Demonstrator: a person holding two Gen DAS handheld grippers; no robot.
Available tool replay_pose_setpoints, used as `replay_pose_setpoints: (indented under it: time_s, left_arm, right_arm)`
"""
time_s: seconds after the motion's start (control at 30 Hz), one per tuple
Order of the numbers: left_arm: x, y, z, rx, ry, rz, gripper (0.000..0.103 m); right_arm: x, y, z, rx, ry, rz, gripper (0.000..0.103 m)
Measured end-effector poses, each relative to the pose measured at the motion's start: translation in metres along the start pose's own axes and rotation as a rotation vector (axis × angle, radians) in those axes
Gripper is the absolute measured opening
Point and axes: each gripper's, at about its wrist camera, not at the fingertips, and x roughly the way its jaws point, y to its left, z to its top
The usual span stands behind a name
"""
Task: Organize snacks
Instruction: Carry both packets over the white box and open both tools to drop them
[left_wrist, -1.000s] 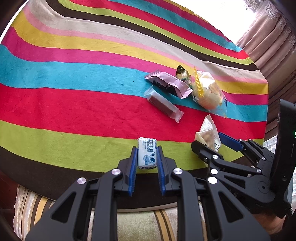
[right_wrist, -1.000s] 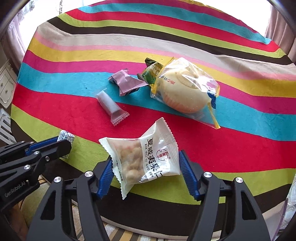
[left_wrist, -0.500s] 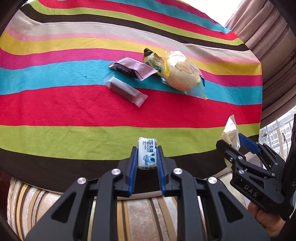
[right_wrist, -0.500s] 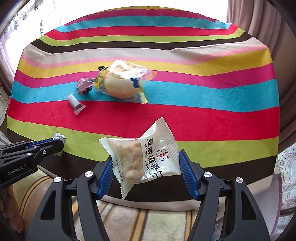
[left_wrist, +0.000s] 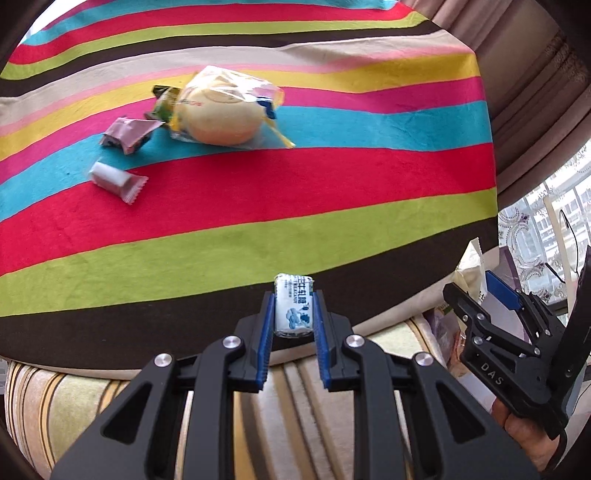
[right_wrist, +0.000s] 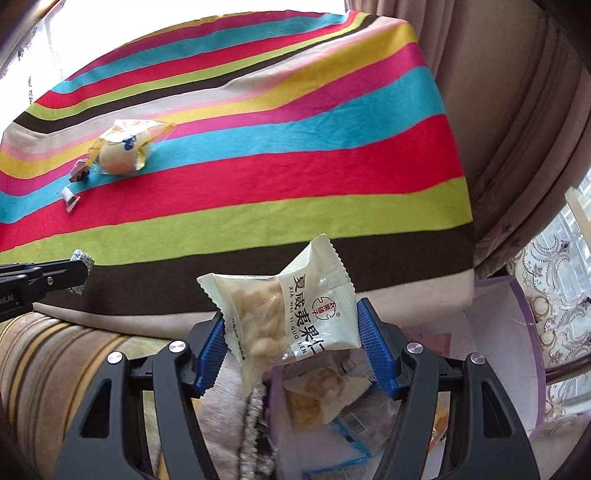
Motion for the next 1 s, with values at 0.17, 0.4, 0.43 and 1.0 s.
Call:
replay_pose_setpoints:
  time_s: [0.17,0.4,0.43,1.0]
  left_arm:
    - [0.012,-0.044,0.002,0.072,0.03,-0.001,0.02]
    - [0.029,-0.099,0.004,0.168,0.073,-0.009,0.02]
    - [0.032,-0.106,0.003,0.177,0.081,-0.013,0.02]
    - [0.067,-0.2,-0.014,0.325,0.184,-0.06,0.02]
  right_arm:
    - [0.0,-0.038,-0.019,0.064,0.007,-0.031,0.065]
    - [-0.002,-0.084,-0.043,0.139,0.013,-0.07,0.065]
    - [-0.001,-0.089,-0.045,0.15,0.014,-0.073,0.065]
    - [-0.008,-0.151,-0.077,0.253,0.015,-0.151,0.065]
